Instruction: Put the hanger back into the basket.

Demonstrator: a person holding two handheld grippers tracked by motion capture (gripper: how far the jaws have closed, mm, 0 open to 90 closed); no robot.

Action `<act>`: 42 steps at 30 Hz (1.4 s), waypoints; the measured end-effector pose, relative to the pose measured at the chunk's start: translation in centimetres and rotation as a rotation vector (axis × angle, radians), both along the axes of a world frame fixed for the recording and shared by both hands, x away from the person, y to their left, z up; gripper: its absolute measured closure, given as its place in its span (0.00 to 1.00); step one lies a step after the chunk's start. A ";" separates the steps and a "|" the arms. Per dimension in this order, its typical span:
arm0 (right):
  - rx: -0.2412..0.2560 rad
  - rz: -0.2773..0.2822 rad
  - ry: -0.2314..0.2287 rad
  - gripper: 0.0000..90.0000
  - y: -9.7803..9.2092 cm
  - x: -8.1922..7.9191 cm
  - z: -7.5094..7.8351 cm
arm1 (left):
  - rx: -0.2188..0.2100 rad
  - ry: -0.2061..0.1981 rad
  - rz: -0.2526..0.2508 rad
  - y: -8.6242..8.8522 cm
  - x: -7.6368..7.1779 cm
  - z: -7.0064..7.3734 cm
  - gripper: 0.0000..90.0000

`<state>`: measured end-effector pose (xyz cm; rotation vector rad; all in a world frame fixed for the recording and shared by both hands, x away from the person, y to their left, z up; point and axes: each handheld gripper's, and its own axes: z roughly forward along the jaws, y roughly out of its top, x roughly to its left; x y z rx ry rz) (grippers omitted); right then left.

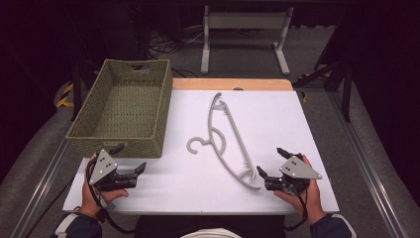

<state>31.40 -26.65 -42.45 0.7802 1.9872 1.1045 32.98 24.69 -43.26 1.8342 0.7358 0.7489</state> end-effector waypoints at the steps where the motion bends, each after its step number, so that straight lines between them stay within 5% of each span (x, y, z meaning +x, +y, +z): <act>1: -0.002 0.001 -0.001 0.15 0.1 0.0 0.0 | 0.003 -0.005 0.000 -0.1 -0.1 0.0 0.08; 13: -0.002 0.114 0.151 0.27 1.6 0.5 1.0 | 0.016 0.019 -0.020 0.0 -0.2 -0.3 0.07; 19: -0.123 0.200 0.316 0.35 4.4 1.4 1.8 | 0.028 0.045 -0.051 -0.3 0.0 -0.6 0.07; 20: -0.120 0.217 0.379 0.36 5.0 1.8 1.8 | 0.027 0.051 -0.055 -0.3 0.0 -0.6 0.07; 23: -0.149 0.221 0.416 0.38 5.9 2.4 1.8 | 0.027 0.059 -0.060 -0.4 0.1 -0.7 0.06; 24: -0.188 0.223 0.465 0.38 6.8 3.2 1.7 | 0.031 0.061 -0.067 -0.4 0.0 -0.7 0.06; 27: -0.201 0.222 0.484 0.41 7.6 3.7 1.5 | 0.033 0.062 -0.076 -0.5 0.0 -0.7 0.06; 31: -0.288 0.226 0.572 0.49 9.6 5.4 0.2 | 0.043 0.074 -0.084 -0.5 0.0 -0.8 0.07; 37: -0.356 0.228 0.601 0.66 10.4 6.4 -0.7 | 0.040 0.081 -0.086 -0.7 0.1 -0.9 0.07; 42: -0.334 0.277 0.649 0.80 10.2 6.7 -0.9 | 0.043 0.092 -0.091 -0.8 0.1 -0.9 0.07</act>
